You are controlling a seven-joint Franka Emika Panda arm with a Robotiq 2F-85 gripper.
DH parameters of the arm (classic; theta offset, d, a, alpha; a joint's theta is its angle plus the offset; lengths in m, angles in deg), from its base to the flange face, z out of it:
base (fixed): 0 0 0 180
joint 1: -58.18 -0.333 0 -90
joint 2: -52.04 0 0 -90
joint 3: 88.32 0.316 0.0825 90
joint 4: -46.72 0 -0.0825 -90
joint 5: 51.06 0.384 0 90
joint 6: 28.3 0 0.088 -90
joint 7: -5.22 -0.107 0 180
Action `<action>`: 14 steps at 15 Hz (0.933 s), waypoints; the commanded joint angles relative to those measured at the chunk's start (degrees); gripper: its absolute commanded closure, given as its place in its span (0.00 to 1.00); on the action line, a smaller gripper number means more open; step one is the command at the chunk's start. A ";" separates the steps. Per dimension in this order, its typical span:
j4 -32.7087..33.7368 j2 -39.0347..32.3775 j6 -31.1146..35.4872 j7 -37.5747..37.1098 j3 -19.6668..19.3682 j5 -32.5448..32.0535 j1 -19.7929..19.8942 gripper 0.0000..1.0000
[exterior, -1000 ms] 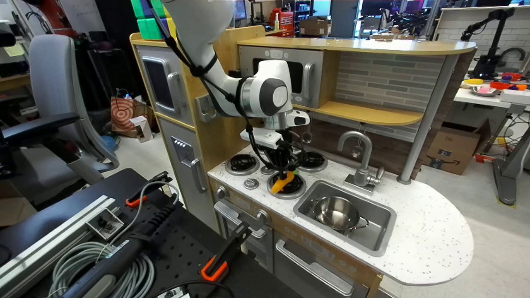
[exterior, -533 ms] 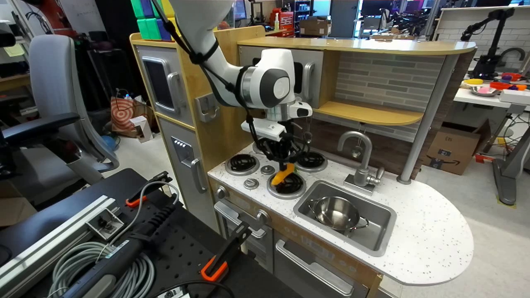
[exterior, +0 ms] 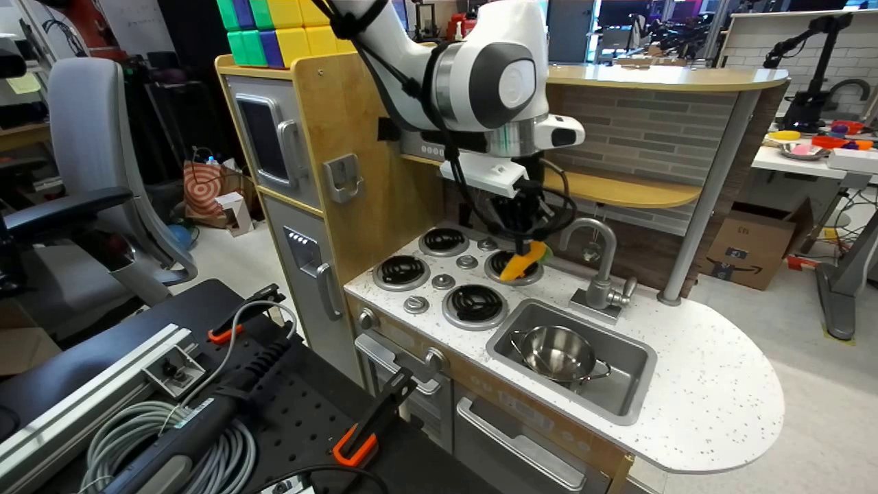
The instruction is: Put the carrot plush toy in the pot
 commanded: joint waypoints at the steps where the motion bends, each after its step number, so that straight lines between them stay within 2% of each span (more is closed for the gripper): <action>1: 5.15 -4.74 -1.17 -2.60 -2.82 1.73 1.69 1.00; 7: 14.20 -12.44 -3.33 -7.25 -5.19 2.59 3.30 1.00; 8: 15.28 -13.18 -4.16 -7.51 -5.17 2.86 3.37 0.74; 9: 16.37 -13.93 -4.83 -7.66 -5.17 2.95 3.45 0.72; 10: 17.12 -14.46 -5.53 -7.71 -5.06 2.96 3.49 0.66; 14: 17.31 -13.56 -7.65 -5.87 -3.31 4.19 4.69 0.36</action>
